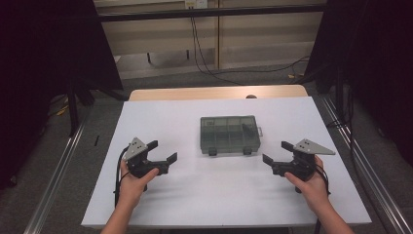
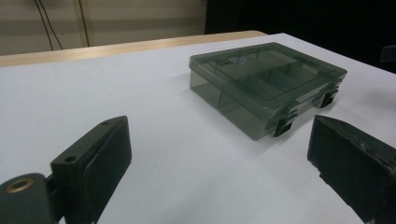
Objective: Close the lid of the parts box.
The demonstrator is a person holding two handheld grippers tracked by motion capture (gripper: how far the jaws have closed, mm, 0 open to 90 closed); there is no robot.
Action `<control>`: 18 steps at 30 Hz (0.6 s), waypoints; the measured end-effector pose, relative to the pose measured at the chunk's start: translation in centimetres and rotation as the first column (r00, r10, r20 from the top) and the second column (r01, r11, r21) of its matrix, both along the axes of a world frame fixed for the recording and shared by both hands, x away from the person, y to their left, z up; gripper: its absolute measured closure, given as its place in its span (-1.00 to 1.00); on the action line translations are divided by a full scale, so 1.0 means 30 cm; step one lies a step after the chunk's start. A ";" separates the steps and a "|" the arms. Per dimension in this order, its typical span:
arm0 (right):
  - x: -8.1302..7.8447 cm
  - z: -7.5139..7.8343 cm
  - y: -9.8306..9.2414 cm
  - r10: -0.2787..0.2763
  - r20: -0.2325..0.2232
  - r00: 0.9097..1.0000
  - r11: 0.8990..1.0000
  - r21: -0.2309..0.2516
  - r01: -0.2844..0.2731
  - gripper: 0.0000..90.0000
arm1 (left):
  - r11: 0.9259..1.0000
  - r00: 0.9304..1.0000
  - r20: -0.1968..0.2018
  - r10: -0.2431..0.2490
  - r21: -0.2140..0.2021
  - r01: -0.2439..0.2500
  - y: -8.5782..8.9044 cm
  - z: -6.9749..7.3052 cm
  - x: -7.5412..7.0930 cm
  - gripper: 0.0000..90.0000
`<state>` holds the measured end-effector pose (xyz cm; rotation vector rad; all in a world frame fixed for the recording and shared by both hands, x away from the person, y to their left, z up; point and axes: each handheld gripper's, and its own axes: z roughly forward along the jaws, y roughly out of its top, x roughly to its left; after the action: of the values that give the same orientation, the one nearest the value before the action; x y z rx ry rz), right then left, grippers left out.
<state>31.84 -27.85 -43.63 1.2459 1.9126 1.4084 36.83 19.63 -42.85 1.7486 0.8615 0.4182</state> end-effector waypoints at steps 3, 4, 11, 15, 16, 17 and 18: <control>-0.003 -0.004 -0.001 0.002 -0.016 1.000 1.000 -0.006 -0.002 -0.85 | 1.000 1.000 0.009 0.012 -0.008 -0.012 0.019 -0.002 -0.010 -0.86; -0.005 -0.004 -0.001 0.001 -0.013 1.000 1.000 -0.009 -0.001 -0.85 | 1.000 1.000 0.012 0.011 -0.005 -0.011 0.027 -0.003 -0.013 -0.87; -0.019 -0.007 -0.005 0.004 -0.013 1.000 1.000 -0.008 -0.004 -0.84 | 1.000 1.000 0.010 0.027 -0.007 -0.026 0.068 -0.011 -0.033 -0.87; -0.023 -0.010 -0.009 0.002 -0.013 1.000 1.000 -0.009 -0.002 -0.84 | 0.999 0.999 0.012 0.036 -0.008 -0.036 0.089 -0.013 -0.043 -0.88; -0.024 -0.012 -0.011 0.001 -0.013 1.000 1.000 -0.011 -0.001 -0.84 | 0.999 0.999 0.013 0.037 -0.012 -0.037 0.094 -0.014 -0.046 -0.88; -0.025 -0.013 -0.012 0.002 -0.014 1.000 1.000 -0.010 -0.002 -0.84 | 0.999 0.999 0.011 0.039 -0.012 -0.039 0.098 -0.015 -0.049 -0.88; -0.026 -0.013 -0.013 0.002 -0.014 1.000 1.000 -0.012 -0.002 -0.84 | 0.999 0.999 0.012 0.041 -0.008 -0.041 0.103 -0.015 -0.052 -0.88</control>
<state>31.06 -28.23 -44.01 1.2522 1.9295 1.3907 35.29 22.71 -43.31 1.7217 0.8906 0.4515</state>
